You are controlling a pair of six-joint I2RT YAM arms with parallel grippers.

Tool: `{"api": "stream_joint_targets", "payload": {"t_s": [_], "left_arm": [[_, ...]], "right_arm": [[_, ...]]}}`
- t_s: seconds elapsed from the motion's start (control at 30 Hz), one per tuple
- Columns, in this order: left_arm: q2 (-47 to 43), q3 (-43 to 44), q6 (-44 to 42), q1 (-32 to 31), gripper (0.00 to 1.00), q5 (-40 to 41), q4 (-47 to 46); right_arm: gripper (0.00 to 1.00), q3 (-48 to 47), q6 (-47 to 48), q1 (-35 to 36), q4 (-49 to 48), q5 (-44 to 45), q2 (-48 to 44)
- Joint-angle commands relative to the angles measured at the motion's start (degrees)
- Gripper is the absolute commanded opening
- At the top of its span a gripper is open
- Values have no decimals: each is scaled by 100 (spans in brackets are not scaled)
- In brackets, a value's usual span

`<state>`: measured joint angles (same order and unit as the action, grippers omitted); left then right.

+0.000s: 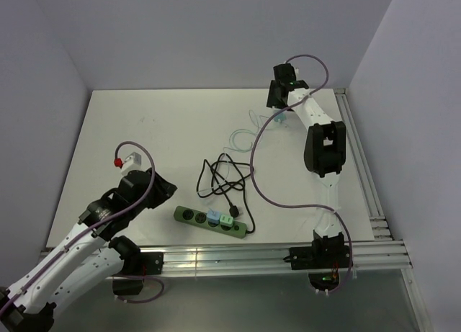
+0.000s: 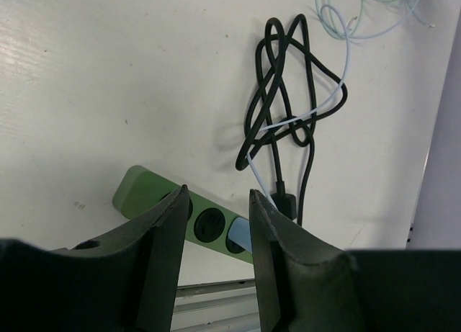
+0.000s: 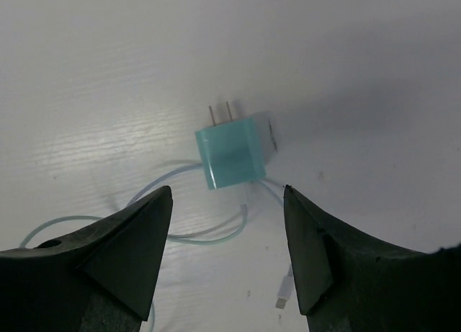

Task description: Insert the plug

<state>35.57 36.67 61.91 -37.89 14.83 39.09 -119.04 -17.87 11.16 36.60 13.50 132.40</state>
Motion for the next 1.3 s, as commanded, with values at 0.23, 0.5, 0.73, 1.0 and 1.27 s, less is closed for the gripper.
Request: {"api": "stream_joint_targets", "payload": {"t_s": [0.23,0.5,0.73,1.0,1.27], "left_arm": [[292,69,-320,18,45,-200,-464],[310,87,-285,18,45,-226,-455],[134,7,-223,18,45,-217,-411],[91,25,-162,18,44,-235,-297],[-59,16,-109,18,45,-200,-191]], "right_arm": [[80,-673,785,-158,234,-487,199],[80,-805,697,-149,532,-454,629],[77,-427,732,-140,374,-234,533],[61,-848,706,-140,515,-348,743],[67,-1270,758,-132,787,-295,1007]]}}
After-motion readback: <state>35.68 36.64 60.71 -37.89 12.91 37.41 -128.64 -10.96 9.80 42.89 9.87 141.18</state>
